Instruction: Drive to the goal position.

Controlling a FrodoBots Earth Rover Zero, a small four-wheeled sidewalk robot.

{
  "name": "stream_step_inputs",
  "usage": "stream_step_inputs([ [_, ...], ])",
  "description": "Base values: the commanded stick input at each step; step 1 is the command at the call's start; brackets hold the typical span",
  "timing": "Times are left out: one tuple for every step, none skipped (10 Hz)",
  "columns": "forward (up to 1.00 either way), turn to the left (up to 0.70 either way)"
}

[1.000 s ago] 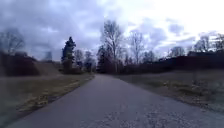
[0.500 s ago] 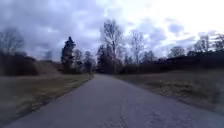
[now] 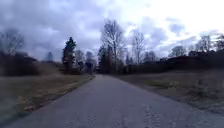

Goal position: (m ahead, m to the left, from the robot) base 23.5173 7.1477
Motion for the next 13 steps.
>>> stream_step_inputs([
  [0.5,0.0],
  [0.5,0.0],
  [0.5,0.0],
  [0.5,0.0],
  [0.5,0.0],
  [0.5,0.0],
  [0.5,0.0],
  [0.5,0.0],
  [0.5,0.0],
  [0.5,0.0],
  [0.5,0.0],
  [0.5,0.0],
  [0.5,0.0],
])
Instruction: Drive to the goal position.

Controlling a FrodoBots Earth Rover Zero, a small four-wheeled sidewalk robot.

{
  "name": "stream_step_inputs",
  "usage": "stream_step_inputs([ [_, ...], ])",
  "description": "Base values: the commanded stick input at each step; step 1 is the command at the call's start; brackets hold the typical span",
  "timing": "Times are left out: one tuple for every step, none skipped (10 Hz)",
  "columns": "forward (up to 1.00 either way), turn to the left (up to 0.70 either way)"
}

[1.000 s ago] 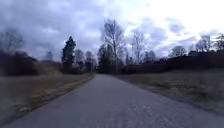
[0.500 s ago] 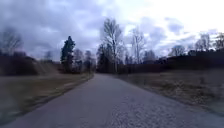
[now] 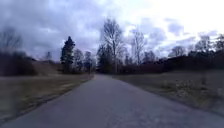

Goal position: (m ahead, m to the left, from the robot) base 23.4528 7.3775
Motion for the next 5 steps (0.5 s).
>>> stream_step_inputs([
  [0.5,0.0],
  [0.5,0.0],
  [0.5,0.0],
  [0.5,0.0],
  [0.5,0.0],
])
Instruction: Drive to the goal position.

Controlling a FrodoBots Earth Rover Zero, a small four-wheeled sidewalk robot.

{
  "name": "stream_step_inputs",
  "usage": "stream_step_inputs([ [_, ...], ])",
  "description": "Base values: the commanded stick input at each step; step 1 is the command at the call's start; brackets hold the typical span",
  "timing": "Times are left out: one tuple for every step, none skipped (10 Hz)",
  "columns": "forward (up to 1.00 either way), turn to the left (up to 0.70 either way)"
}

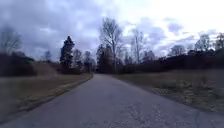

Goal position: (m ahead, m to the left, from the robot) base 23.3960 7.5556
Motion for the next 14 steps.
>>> stream_step_inputs([
  [0.5,0.0],
  [0.5,0.0],
  [0.5,0.0],
  [0.5,0.0],
  [0.5,0.0],
  [0.5,0.0],
  [0.5,0.0],
  [0.5,0.0],
  [0.5,0.0],
  [0.5,0.0],
  [0.5,0.0],
  [0.5,0.0],
  [0.5,0.0],
  [0.5,0.0],
])
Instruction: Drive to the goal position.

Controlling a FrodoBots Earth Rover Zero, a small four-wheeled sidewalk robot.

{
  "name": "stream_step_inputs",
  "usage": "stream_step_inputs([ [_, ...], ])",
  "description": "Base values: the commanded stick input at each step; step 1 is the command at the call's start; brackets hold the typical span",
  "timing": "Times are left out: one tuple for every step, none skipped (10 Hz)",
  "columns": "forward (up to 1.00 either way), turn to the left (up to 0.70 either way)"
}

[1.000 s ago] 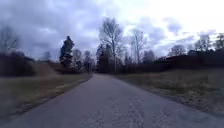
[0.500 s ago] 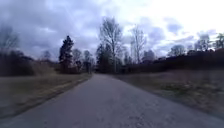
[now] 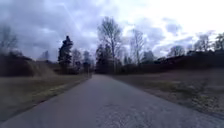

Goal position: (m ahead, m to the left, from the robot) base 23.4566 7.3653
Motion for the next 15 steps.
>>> stream_step_inputs([
  [0.5,0.0],
  [0.5,0.0],
  [0.5,0.0],
  [0.5,0.0],
  [0.5,0.0],
  [0.5,0.0],
  [0.5,0.0],
  [0.5,0.0],
  [0.5,0.0],
  [0.5,0.0],
  [0.5,0.0],
  [0.5,0.0],
  [0.5,0.0],
  [0.5,0.0],
  [0.5,0.0],
])
